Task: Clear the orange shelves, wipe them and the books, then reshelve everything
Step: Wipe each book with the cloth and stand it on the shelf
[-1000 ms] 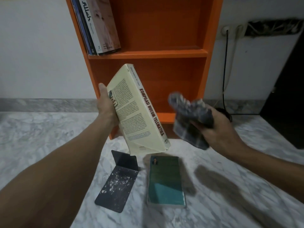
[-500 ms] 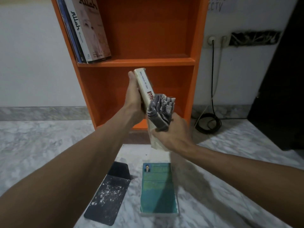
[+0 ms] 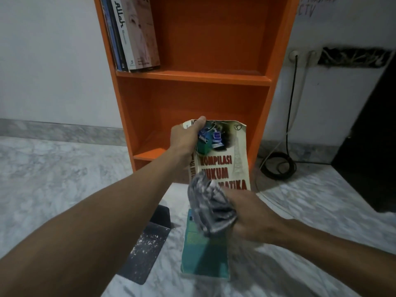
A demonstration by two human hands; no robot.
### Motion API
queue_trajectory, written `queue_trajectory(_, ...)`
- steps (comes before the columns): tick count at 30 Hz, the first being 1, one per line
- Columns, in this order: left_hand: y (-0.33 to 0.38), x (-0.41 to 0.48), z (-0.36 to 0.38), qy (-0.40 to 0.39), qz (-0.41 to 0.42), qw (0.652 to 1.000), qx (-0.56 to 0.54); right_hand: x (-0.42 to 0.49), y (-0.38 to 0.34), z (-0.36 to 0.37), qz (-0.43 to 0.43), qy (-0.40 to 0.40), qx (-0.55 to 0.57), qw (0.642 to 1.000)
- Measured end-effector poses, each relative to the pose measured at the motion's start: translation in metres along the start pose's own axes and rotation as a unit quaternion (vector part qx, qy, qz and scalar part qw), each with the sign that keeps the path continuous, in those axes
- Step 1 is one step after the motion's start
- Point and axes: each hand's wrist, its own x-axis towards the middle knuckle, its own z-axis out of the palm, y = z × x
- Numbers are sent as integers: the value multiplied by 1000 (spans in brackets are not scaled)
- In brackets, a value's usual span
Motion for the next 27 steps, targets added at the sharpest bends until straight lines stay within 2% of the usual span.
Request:
queue_trajectory(1, -1, 0, -6, -16, 7, 1000, 14, -3, 0, -5, -22, -35, -24, 999)
queue_trajectory(2, -4, 3, -14, -29, 5, 999, 19, -3, -1, -14, -35, -32, -40, 998)
queue_trajectory(3, -5, 4, -20, -43, -4, 999, 14, 1, -5, -27, -40, 4, -39, 998)
queue_trajectory(6, -7, 7, -33, -64, -8, 998, -6, 38, -14, -77, -57, 220, -81, 970)
queue_trajectory(8, -2, 9, -33, -71, 1, 997, -22, 75, -14, -97, -19, 280, -129, 951)
queue_trajectory(11, 7, 9, -32, -88, 18, 995, -36, 100, -14, -72, 24, 199, -110, 973)
queue_trajectory(13, 9, 9, -36, -79, 19, 995, -53, 70, -18, -26, -26, 123, -143, 982)
queue_trajectory(15, 8, 11, -45, -74, 11, 994, -84, 17, -22, 14, -114, 52, -164, 978)
queue_trajectory(16, 6, 11, -50, -79, 10, 993, -88, -5, -20, 27, -148, -12, -166, 975)
queue_trajectory(18, 3, 11, -57, -85, 7, 993, -77, -27, -13, 28, -150, -143, -174, 963)
queue_trajectory(19, 2, 12, -59, -87, 4, 993, -74, -25, -15, 18, -138, -142, -174, 965)
queue_trajectory(21, 1, 11, -59, -91, -2, 993, -80, -5, -17, -9, -76, -29, -71, 994)
queue_trajectory(23, 4, 11, -56, -92, 10, 993, -75, 36, -24, -50, -46, 148, -66, 986)
queue_trajectory(24, 6, 12, -53, -88, 20, 994, -66, 57, -26, -66, -48, 199, -88, 975)
queue_trajectory(25, 8, 12, -49, -87, 27, 994, -62, 78, -33, -77, -45, 224, -119, 966)
queue_trajectory(27, 13, 10, -44, -102, 38, 992, -70, 99, -36, -70, -27, 206, -151, 966)
